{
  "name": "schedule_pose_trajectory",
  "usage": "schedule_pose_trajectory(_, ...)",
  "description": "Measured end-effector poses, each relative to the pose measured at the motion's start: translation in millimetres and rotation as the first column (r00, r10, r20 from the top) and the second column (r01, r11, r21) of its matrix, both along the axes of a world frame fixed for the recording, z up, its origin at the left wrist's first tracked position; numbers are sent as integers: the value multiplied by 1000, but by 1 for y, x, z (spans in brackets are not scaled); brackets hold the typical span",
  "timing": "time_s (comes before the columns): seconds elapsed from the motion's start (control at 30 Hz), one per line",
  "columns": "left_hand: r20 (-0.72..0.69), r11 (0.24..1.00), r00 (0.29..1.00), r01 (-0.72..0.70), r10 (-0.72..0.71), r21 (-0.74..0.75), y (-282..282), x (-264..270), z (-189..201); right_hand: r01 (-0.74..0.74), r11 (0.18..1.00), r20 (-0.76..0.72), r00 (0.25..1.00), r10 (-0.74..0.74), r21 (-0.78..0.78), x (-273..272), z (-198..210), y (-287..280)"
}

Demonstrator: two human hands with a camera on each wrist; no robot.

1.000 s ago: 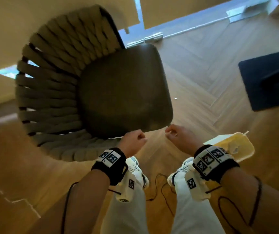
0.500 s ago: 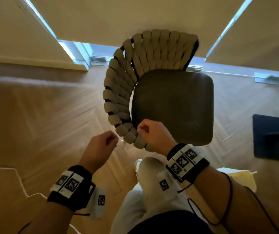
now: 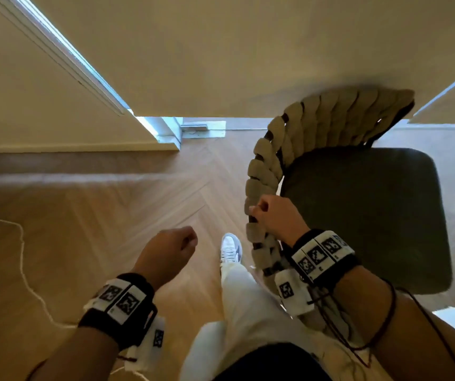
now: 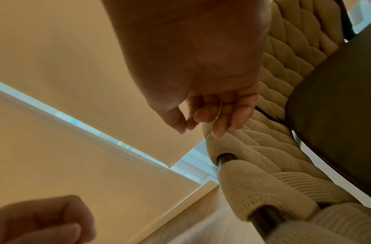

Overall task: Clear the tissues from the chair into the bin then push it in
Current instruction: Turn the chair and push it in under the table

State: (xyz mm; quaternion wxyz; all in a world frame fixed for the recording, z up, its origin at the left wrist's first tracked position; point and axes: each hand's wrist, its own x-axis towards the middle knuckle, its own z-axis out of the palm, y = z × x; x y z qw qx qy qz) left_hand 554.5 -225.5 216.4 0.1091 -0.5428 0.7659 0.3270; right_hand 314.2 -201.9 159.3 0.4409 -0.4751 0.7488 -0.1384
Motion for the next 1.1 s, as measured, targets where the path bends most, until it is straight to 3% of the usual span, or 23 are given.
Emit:
schedule_pose_trajectory(0.17,28,991,991,133,-133,14,-102,-3,2,151,985,-8,989,-151,88,1,-8,-26)
schedule_pose_trajectory(0.3,34,900,902,426,-430,95,-145,-49,-7,306,939,-28,952,-306,155,3,-10,-23)
schedule_pose_trajectory(0.4,5,726,732,675,-681,127,-162,-89,-25,478,860,-88,878,-470,179,14,-11,-14)
schedule_pose_trajectory(0.5,-58,485,484,875,-873,3,-174,-121,-45,638,751,-144,770,-621,171,38,-9,-5)
schedule_pose_trajectory(0.67,-76,79,61,959,-995,-273,-197,-163,-71,842,530,-340,530,-777,102,97,-15,-15)
schedule_pose_trajectory(0.73,-66,-75,-100,949,-993,-306,-209,-176,-82,922,388,-368,364,-855,10,116,-23,-27)
schedule_pose_trajectory(0.83,-35,-215,-234,935,-972,-281,-220,-184,-99,968,244,-373,206,-905,-58,130,-37,-40)
schedule_pose_trajectory(0.97,43,-348,-350,897,-936,-273,-215,-187,-119,962,256,-437,193,-879,-91,135,-52,-42)
schedule_pose_trajectory(1.1,43,-346,-353,873,-935,-344,-207,-190,-130,955,286,-442,222,-869,-83,132,-60,-36)
